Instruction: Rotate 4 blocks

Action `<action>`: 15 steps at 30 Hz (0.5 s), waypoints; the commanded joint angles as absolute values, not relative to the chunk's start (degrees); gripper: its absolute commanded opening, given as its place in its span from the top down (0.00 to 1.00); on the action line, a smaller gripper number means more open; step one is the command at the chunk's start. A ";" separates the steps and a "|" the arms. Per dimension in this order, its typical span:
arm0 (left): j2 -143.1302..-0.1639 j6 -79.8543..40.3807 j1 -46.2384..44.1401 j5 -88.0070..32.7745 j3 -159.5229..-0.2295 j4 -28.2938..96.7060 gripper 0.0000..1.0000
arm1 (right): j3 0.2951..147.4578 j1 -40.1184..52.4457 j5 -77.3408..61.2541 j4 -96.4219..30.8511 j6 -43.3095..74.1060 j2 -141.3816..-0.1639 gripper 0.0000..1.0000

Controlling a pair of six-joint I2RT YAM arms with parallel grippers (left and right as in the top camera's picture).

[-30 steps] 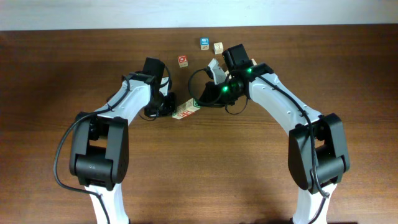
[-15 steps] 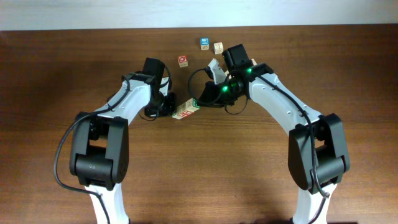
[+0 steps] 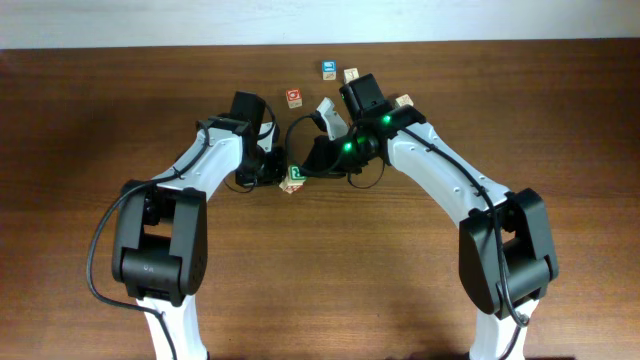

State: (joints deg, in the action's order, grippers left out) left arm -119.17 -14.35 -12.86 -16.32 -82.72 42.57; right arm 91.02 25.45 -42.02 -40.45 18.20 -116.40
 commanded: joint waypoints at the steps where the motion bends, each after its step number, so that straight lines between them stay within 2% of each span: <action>1: -119.31 -14.48 -14.76 -22.72 -82.96 42.92 1.00 | 90.13 27.11 -37.60 -39.66 19.14 -118.21 0.96; 13: -119.31 -20.38 -14.74 -22.63 -82.96 46.52 1.00 | 90.13 28.23 -35.22 -37.06 21.56 -118.21 0.96; 15: -119.31 -22.52 -14.74 -19.40 -82.96 47.22 1.00 | 90.13 28.23 -35.22 -37.08 21.54 -118.21 0.96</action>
